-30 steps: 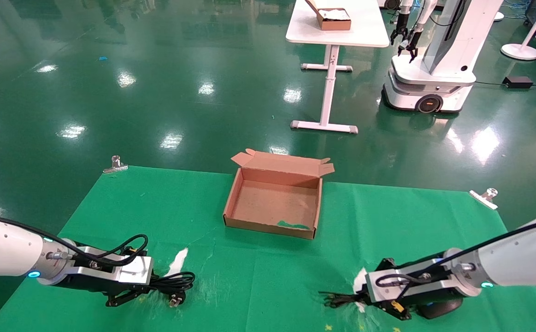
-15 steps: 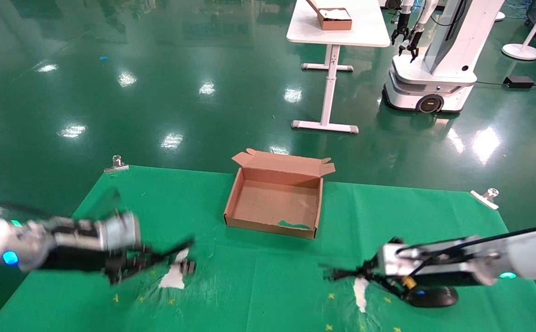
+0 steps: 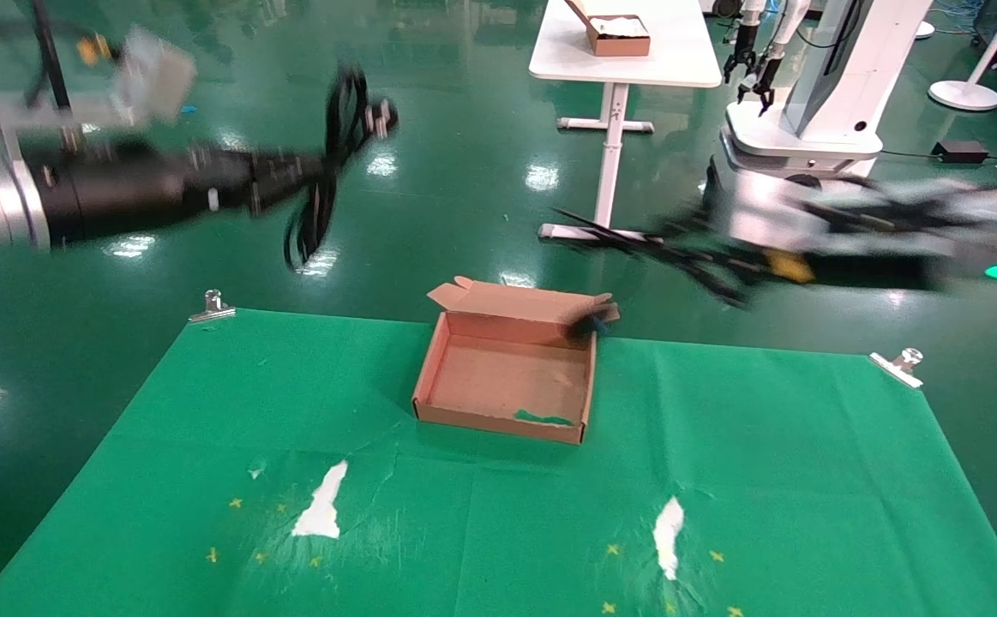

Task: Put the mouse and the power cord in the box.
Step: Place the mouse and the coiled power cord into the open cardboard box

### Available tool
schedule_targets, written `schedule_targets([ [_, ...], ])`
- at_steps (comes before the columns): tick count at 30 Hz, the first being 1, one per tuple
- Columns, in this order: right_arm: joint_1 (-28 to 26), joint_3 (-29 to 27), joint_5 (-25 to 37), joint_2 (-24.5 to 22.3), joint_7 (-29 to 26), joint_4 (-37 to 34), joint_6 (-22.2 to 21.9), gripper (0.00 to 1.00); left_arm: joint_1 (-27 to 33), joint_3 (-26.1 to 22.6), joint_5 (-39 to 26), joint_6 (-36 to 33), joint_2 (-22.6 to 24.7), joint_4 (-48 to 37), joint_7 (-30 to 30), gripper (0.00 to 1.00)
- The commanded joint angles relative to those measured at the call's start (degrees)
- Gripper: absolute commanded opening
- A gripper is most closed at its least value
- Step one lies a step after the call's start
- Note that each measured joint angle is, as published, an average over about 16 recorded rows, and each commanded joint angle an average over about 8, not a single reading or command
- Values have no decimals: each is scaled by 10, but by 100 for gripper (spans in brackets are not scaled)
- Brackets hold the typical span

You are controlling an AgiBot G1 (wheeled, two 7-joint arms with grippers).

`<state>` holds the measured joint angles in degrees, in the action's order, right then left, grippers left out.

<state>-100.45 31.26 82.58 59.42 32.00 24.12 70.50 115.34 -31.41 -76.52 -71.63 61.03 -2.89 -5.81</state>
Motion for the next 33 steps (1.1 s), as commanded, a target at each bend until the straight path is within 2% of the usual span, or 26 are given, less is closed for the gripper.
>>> schedule_targets([
  [1,0,-1,-1,29,-21,24,-26,0,15,7,11,24,8,3,14,0],
  [4,16,-1,-1,83,-8,-25,-80,0,27,7,11,35,7,10,16,0],
  [7,33,1,5,132,13,-91,-159,0,31,4,8,30,-2,16,12,0],
  [10,53,3,11,167,27,-141,-234,0,29,0,2,14,-16,18,8,0],
  [12,68,4,10,180,32,-156,-266,3,27,-4,-4,0,-26,19,6,0],
  [14,81,4,2,185,35,-158,-273,26,26,-9,-12,-13,-36,18,5,0],
  [19,97,2,-22,185,39,-148,-256,89,26,-25,-34,-41,-55,23,0,0],
  [20,97,3,-25,184,42,-146,-253,98,25,-28,-39,-45,-57,24,-1,0],
  [27,93,2,-49,179,66,-147,-249,100,10,-44,-62,-43,-30,39,-23,0],
  [33,73,-18,-80,151,102,-171,-269,100,-29,-56,-79,25,52,52,-58,0],
])
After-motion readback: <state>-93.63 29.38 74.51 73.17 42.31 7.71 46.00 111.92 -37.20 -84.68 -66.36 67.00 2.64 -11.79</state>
